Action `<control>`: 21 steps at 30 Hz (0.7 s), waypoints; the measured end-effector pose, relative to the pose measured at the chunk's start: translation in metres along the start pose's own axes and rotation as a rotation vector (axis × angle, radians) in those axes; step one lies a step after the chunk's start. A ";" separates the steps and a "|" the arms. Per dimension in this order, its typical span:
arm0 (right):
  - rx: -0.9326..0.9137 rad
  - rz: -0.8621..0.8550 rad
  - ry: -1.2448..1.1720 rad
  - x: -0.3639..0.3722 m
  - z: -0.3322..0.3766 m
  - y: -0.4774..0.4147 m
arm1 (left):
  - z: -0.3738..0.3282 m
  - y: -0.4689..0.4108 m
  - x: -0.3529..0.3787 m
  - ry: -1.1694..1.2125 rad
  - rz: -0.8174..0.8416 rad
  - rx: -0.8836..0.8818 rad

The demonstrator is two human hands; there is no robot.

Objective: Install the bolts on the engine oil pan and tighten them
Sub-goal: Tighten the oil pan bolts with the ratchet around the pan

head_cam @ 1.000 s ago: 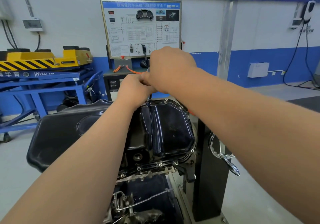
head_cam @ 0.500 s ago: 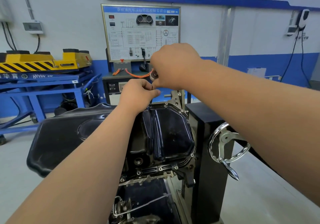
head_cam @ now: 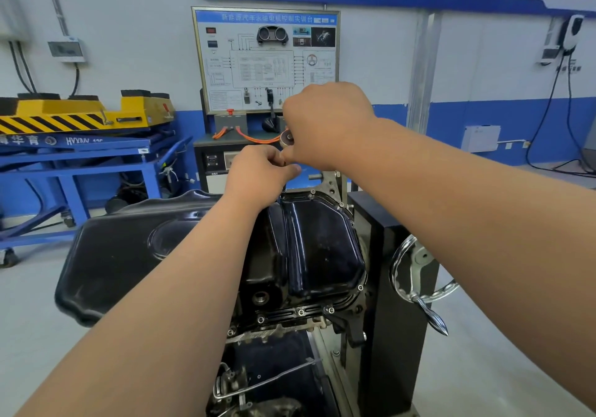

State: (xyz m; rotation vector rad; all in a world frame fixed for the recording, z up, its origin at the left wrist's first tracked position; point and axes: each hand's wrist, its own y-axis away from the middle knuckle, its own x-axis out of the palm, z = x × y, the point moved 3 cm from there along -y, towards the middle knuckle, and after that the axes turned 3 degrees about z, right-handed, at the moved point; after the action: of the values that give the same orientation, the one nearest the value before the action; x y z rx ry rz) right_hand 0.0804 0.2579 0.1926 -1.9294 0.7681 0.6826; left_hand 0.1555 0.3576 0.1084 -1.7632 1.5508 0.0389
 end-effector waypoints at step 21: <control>-0.241 -0.121 -0.188 0.017 -0.021 -0.010 | -0.011 0.004 0.000 0.018 -0.090 0.304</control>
State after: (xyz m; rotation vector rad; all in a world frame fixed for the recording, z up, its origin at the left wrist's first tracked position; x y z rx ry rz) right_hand 0.1015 0.2392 0.1946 -2.0717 0.4647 0.8997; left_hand 0.1468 0.3519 0.1139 -1.5921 1.4052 -0.2454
